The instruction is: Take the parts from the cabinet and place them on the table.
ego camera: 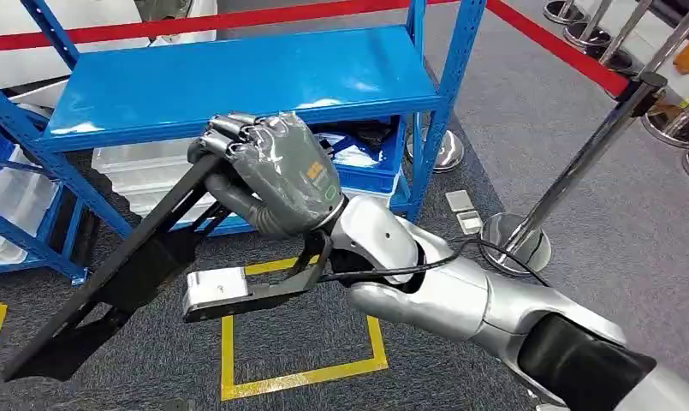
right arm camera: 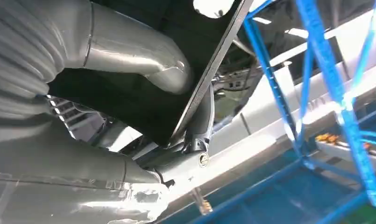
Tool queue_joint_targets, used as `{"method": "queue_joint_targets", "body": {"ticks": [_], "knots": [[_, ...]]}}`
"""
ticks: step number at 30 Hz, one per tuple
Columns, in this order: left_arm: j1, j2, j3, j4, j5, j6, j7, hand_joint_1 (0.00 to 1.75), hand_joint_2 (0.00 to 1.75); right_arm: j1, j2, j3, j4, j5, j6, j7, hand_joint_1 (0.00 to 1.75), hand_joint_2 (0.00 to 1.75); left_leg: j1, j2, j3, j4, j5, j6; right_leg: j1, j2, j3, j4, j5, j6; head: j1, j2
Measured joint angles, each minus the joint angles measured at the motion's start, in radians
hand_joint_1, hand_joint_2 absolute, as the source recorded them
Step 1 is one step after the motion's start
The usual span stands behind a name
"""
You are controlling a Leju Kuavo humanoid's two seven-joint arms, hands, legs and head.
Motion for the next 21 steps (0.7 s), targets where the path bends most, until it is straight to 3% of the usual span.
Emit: {"method": "queue_joint_targets", "body": {"ticks": [2, 3, 4, 5, 6, 7, 8, 9, 12, 14, 16, 17, 19, 20, 21], "knots": [[0.0, 0.0, 0.0, 0.0, 0.0, -0.001, 0.0, 0.0, 1.75, 0.001, 0.001, 0.0, 0.003, -0.006, 0.001, -0.001, 1.75, 1.75, 0.0, 0.002, -0.013, 0.001, 0.007, 0.009, -0.002, 0.002, -0.047, 0.121, -0.084, 0.008, 0.012, 0.0], [0.001, 0.0, 0.0, 0.0, 0.0, -0.002, 0.0, 0.0, 1.75, 0.005, 0.001, 0.0, 0.006, -0.01, 0.001, -0.002, 1.75, 1.75, 0.0, 0.003, -0.02, 0.003, 0.011, 0.01, -0.004, 0.002, -0.084, 0.217, -0.129, 0.012, 0.012, 0.0], [0.002, 0.0, 0.0, 0.0, 0.0, -0.003, 0.0, 0.0, 1.75, 0.008, 0.001, 0.0, 0.009, -0.011, 0.002, -0.002, 1.75, 1.75, 0.0, 0.003, -0.027, 0.004, 0.015, 0.009, -0.004, 0.002, -0.104, 0.279, -0.148, 0.015, 0.013, 0.0], [0.002, 0.0, 0.0, 0.0, 0.0, -0.003, 0.0, 0.0, 1.75, 0.011, 0.0, 0.0, 0.011, -0.013, 0.002, -0.003, 1.75, 1.75, 0.001, 0.003, -0.032, 0.006, 0.017, 0.008, -0.005, 0.002, -0.102, 0.291, -0.142, 0.017, 0.014, 0.0], [0.002, 0.0, 0.0, 0.0, 0.001, -0.003, 0.0, 0.0, 1.75, 0.012, 0.001, 0.0, 0.013, -0.015, 0.002, -0.003, 1.75, 1.75, 0.001, 0.003, -0.036, 0.009, 0.019, 0.007, -0.007, 0.002, -0.078, 0.254, -0.116, 0.018, 0.016, 0.0], [0.002, 0.0, 0.0, 0.0, 0.001, -0.003, 0.0, 0.0, 1.75, 0.011, 0.001, -0.001, 0.016, -0.018, 0.002, -0.003, 1.75, 1.75, 0.003, 0.003, -0.038, 0.013, 0.02, 0.005, -0.009, 0.002, -0.033, 0.182, -0.078, 0.017, 0.017, 0.0], [0.002, 0.0, 0.0, 0.0, 0.001, -0.003, 0.0, 0.0, 1.75, 0.01, 0.002, 0.0, 0.017, -0.02, 0.002, -0.004, 1.75, 1.75, 0.004, 0.003, -0.04, 0.018, 0.02, 0.003, -0.011, 0.001, 0.027, 0.075, -0.033, 0.016, 0.018, 0.0], [0.001, 0.0, 0.0, 0.0, 0.001, -0.003, 0.0, 0.0, 1.75, 0.009, 0.002, 0.0, 0.018, -0.021, 0.002, -0.004, 1.75, 1.75, 0.003, 0.003, -0.045, 0.024, 0.018, -0.001, -0.013, 0.0, 0.06, -0.003, -0.025, 0.016, 0.021, 0.0], [0.003, 0.0, 0.0, 0.0, 0.002, -0.003, 0.0, 0.0, 1.75, 0.011, 0.005, 0.0, 0.02, -0.023, 0.002, -0.004, 1.75, 1.75, -0.005, 0.003, -0.064, 0.035, 0.027, -0.02, -0.007, 0.005, 0.053, -0.013, -0.026, 0.002, 0.016, 0.0], [0.004, 0.0, 0.0, 0.0, 0.002, -0.003, 0.0, 0.0, 1.75, 0.01, 0.005, 0.0, 0.024, -0.023, 0.001, -0.005, 1.75, 1.75, -0.002, 0.002, -0.067, 0.035, 0.031, -0.032, -0.008, 0.004, 0.049, -0.019, -0.015, -0.015, 0.016, 0.0], [0.004, 0.0, 0.0, 0.0, 0.002, -0.003, 0.0, 0.0, 1.75, 0.008, 0.008, 0.0, 0.025, -0.023, 0.001, -0.004, 1.75, 1.75, 0.002, 0.001, -0.087, 0.097, -0.032, -0.045, -0.011, 0.0, 0.044, -0.022, -0.006, -0.029, 0.008, 0.0], [0.004, 0.0, 0.0, 0.0, 0.003, -0.003, -0.001, 0.0, 1.75, 0.009, 0.009, 0.0, 0.025, -0.023, 0.001, -0.005, 1.75, 1.75, 0.004, 0.001, -0.118, 0.181, -0.084, -0.051, -0.01, -0.001, 0.038, -0.021, -0.002, -0.034, 0.002, 0.0], [0.006, 0.0, 0.0, 0.0, 0.003, -0.003, -0.001, 0.0, 1.75, 0.011, 0.01, 0.0, 0.027, -0.023, 0.001, -0.004, 1.75, 1.75, 0.005, 0.001, -0.166, 0.318, -0.145, -0.056, -0.008, -0.003, 0.027, -0.02, 0.005, -0.036, 0.0, 0.0], [0.007, 0.0, 0.0, 0.0, 0.003, -0.003, -0.001, 0.0, 1.75, 0.011, 0.01, 0.0, 0.028, -0.023, 0.001, -0.004, 1.75, 1.75, 0.005, 0.001, -0.168, 0.34, -0.146, -0.056, -0.007, -0.003, 0.022, -0.019, 0.008, -0.035, 0.0, 0.0], [0.007, 0.0, 0.0, 0.0, 0.003, -0.003, -0.001, 0.0, 1.75, 0.011, 0.01, 0.0, 0.028, -0.023, 0.001, -0.004, 1.75, 1.75, 0.004, 0.001, -0.147, 0.311, -0.126, -0.053, -0.007, -0.003, 0.019, -0.018, 0.01, -0.034, -0.001, 0.0]]}}
